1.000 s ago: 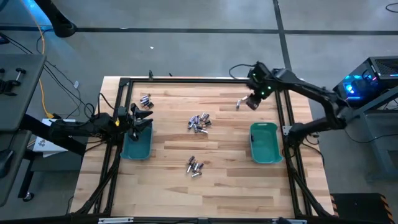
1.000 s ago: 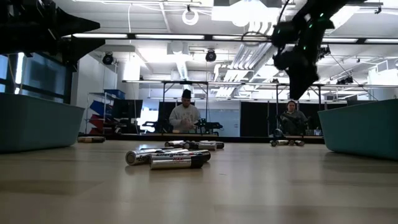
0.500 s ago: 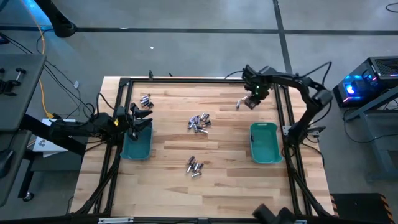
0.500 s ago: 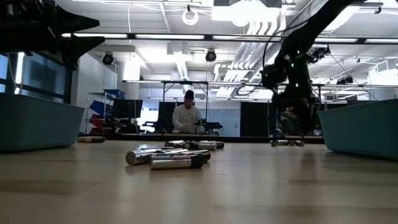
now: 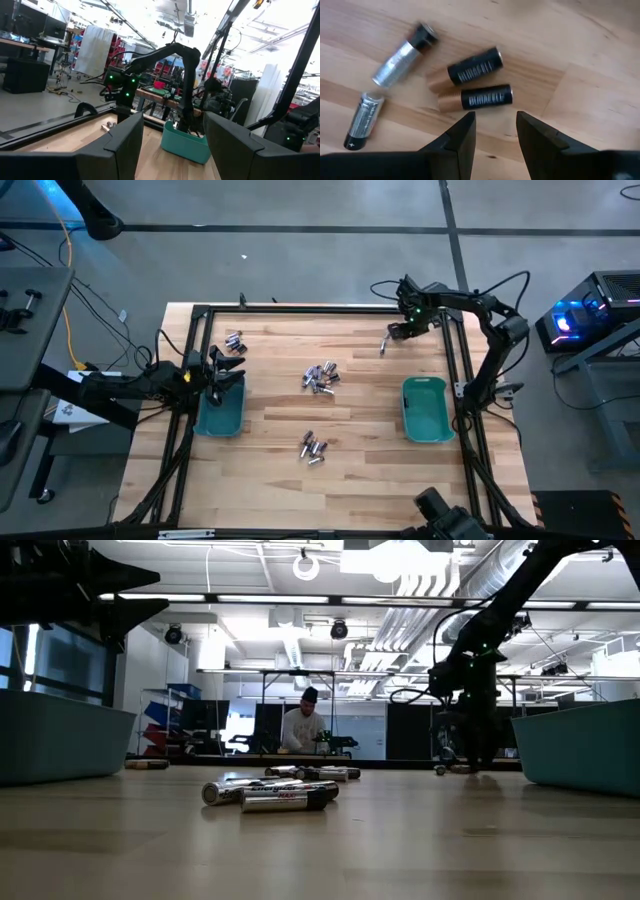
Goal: Sort batteries
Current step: Put the black battery into the green bin
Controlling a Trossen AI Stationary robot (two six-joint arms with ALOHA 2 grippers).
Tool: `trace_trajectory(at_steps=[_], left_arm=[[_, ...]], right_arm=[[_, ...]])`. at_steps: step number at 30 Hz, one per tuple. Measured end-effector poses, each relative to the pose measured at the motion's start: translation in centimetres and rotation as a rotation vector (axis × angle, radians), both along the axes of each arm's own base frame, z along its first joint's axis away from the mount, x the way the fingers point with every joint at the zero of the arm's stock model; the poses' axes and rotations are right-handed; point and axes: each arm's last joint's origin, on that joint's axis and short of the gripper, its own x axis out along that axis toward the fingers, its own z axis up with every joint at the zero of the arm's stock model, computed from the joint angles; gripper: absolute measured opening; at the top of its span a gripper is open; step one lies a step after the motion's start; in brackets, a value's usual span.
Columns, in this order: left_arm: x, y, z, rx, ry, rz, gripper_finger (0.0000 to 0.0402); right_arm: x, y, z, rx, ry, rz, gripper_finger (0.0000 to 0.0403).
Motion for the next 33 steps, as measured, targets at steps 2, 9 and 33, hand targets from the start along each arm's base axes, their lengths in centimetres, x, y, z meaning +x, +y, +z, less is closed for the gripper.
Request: trace_trajectory(at_steps=[2, 9, 33], left_arm=[[0.0, 0.0, 0.0, 0.000, 0.000, 0.000, 0.0202], [0.0, 0.0, 0.0, 0.000, 0.000, 0.000, 0.0202], [0.0, 0.0, 0.0, -0.002, -0.002, 0.000, 0.0202]], right_arm=[[0.0, 0.1, 0.0, 0.008, 0.002, 0.006, 0.0136], [0.4, 0.6, 0.4, -0.010, -0.005, 0.317, 0.0136], [2.7, -1.7, -1.6, -0.252, 0.142, 1.103, 0.0100]])
